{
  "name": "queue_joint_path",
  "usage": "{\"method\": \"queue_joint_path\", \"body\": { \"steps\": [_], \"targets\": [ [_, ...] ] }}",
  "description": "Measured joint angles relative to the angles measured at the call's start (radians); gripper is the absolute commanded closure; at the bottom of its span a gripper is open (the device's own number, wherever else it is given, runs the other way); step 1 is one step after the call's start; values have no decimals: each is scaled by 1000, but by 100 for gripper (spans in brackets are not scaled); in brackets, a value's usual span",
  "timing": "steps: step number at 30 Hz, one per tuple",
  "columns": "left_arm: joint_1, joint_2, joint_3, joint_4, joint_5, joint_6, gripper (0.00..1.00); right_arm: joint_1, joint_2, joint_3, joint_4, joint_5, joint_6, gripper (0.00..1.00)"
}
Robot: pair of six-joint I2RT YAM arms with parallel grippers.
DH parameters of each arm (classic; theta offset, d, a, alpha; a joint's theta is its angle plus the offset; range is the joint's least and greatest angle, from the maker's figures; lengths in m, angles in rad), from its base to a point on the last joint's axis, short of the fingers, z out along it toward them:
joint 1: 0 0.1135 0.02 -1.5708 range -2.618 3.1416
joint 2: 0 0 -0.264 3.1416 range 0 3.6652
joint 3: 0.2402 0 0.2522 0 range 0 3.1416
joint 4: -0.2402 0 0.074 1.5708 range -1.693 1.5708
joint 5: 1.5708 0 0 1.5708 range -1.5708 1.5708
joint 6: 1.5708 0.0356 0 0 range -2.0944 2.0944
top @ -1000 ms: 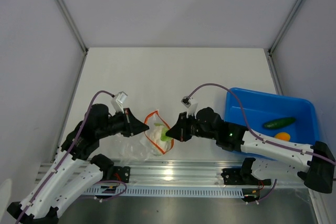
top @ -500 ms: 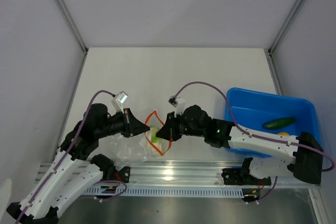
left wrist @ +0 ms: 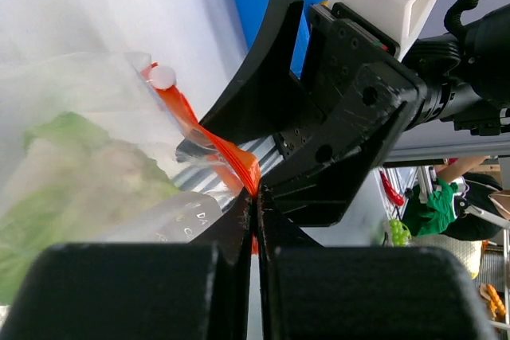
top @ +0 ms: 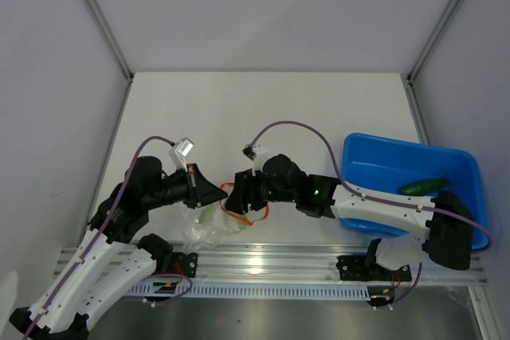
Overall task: Place the food in the zip-top bag and seal the zipper
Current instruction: Place the fake vegetable in the zipper food storage bag.
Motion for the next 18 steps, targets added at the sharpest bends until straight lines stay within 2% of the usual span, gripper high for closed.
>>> {"method": "queue_joint_path", "body": {
  "steps": [2, 6, 12, 13, 14, 18],
  "targets": [
    [0, 0, 2, 0, 0, 0, 99, 0, 0, 14, -29, 11, -10, 29],
    [0, 0, 4, -4, -1, 0, 100, 0, -35, 20, -113, 64, -15, 28],
    [0, 1, 5, -4, -1, 0, 99, -2, -198, 19, -288, 228, -10, 26],
    [0, 2, 5, -3, 0, 0, 100, -5, -222, 18, -304, 246, -8, 18],
    [0, 3, 5, -3, 0, 0, 99, -9, -249, 15, -325, 264, -3, 1],
    [0, 5, 5, 2, 1, 0, 100, -28, -313, -30, -384, 307, 14, 1]
  ]
}}
